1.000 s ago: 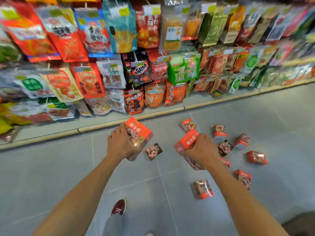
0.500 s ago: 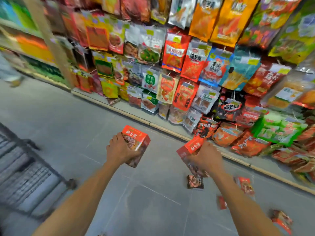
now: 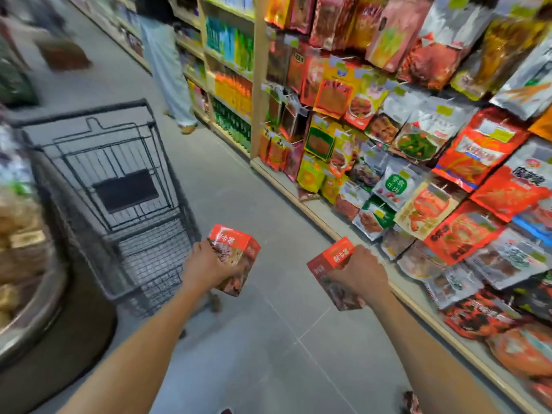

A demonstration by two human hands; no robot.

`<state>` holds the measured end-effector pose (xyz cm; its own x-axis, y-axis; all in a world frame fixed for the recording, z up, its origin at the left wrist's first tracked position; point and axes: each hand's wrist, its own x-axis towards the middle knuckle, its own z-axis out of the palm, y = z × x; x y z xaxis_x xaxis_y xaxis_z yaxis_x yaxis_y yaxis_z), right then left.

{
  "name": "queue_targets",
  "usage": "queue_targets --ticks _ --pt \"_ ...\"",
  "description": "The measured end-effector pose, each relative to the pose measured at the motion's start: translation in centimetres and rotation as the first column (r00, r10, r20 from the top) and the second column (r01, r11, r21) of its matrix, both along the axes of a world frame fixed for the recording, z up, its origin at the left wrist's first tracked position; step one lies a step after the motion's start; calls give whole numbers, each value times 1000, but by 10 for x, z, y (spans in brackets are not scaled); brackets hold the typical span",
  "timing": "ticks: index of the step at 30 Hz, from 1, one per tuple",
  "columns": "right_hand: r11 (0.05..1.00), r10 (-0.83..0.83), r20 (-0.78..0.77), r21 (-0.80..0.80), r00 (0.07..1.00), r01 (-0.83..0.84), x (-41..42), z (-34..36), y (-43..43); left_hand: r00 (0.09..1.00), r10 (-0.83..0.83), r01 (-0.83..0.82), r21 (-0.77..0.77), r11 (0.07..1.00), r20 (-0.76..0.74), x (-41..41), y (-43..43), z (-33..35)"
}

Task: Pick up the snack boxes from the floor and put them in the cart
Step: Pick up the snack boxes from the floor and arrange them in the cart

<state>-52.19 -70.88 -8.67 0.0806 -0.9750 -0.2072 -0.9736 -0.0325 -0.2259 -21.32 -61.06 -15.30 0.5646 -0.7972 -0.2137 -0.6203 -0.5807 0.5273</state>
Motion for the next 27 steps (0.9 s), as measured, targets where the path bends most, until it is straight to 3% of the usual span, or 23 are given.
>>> queue_targets --ticks 14,27 --pt "931 364 71 -49 929 -361 255 -5 -46 951 309 -309 0 951 -31 171 56 -10" --pt "765 633 212 -24 744 -644 481 -55 -94 770 636 -634 43 772 -48 270 71 -41"
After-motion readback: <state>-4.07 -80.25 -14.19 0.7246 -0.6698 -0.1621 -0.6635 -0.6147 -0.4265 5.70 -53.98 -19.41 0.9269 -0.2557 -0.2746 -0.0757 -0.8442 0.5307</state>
